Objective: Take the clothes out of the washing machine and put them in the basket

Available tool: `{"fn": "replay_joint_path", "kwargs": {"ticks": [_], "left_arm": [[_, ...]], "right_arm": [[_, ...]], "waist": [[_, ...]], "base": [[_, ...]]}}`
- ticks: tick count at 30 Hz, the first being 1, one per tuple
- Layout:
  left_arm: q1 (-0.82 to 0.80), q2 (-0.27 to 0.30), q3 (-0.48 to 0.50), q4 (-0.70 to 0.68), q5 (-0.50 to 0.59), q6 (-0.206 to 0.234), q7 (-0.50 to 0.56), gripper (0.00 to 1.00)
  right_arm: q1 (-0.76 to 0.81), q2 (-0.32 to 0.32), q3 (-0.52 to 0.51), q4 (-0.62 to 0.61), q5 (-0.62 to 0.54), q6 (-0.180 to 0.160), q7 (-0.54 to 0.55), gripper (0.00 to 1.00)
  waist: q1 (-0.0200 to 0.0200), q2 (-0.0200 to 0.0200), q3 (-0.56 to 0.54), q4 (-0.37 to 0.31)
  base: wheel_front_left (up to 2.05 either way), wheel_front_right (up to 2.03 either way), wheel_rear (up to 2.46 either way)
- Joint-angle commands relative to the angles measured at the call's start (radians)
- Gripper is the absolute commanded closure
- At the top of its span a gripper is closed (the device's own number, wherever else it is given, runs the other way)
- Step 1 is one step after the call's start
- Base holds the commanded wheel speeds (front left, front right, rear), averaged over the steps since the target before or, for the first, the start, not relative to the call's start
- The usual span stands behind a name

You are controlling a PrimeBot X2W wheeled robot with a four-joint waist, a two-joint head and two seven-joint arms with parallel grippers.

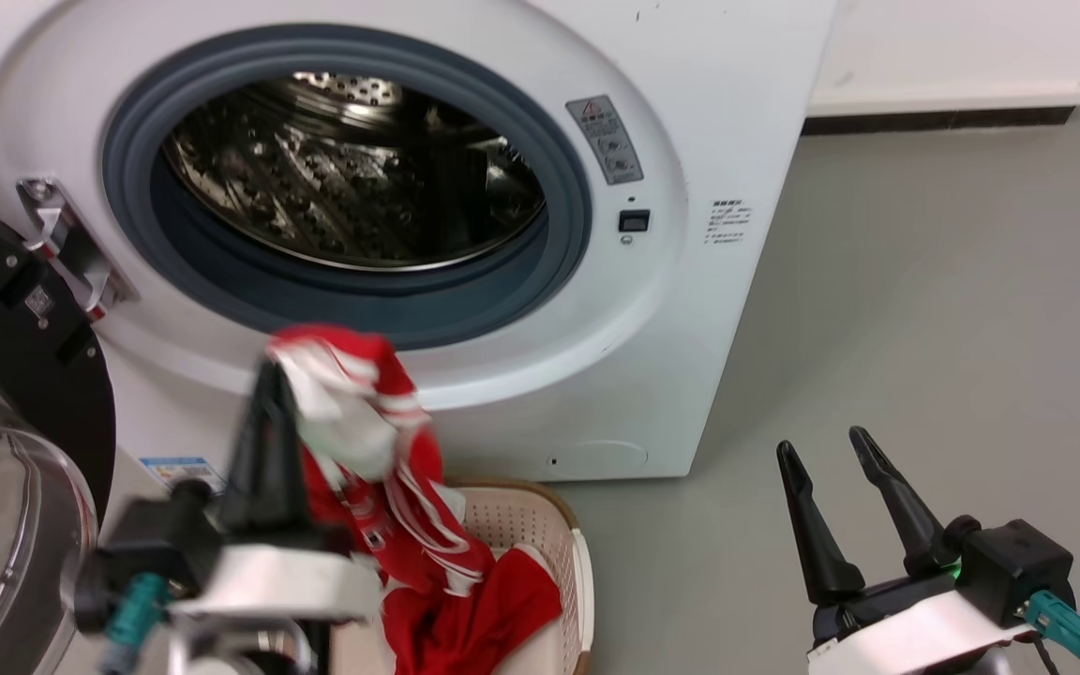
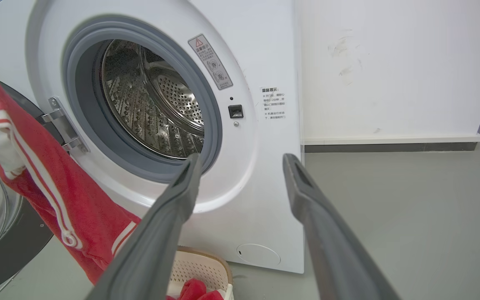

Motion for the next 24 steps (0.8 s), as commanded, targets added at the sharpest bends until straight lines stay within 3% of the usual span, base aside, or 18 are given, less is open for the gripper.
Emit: {"fn": "replay_joint_path", "kwargs": {"ticks": [1,5,10,18,24], "left_arm": [[0.045,-0.026,-0.014,0.026,-0.018,0.009,0.0,1.0],[0.082,-0.064,-0.031,0.144,-0.061,-0.009,-0.029,1.0],[0.02,-0.106,-0.047,0.388,-0.097,-0.055,-0.081,1.0],[-0.227,-0.17,-0.063,0.757,-0.115,-0.122,-0.136,1.0],[-0.371,-0.184,-0.055,0.871,-0.11,-0.142,-0.14,1.0]], "right_arm": [[-0.003,0.0,0.0,-0.009,-0.005,0.0,0.0,0.0],[-0.025,0.0,0.0,-0.019,-0.012,0.0,0.002,0.0],[-0.057,0.0,0.008,-0.034,-0.028,0.0,0.007,0.0],[-0.136,0.0,-0.004,-0.06,-0.061,0.0,0.011,0.0],[-0.188,-0.008,0.006,-0.073,-0.081,0.0,0.011,0.0]], "waist": [[0.0002,0.0,0.031,0.013],[0.0002,0.0,0.095,0.033],[0.0002,0.0,0.2,0.059],[0.0002,0.0,0.417,0.103],[0.0002,0.0,0.534,0.117]], "base": [[0.0,0.0,0.0],[0.0,0.0,0.0],[0.0,0.0,0.0],[0.0,0.0,0.0],[0.0,0.0,0.0]]}}
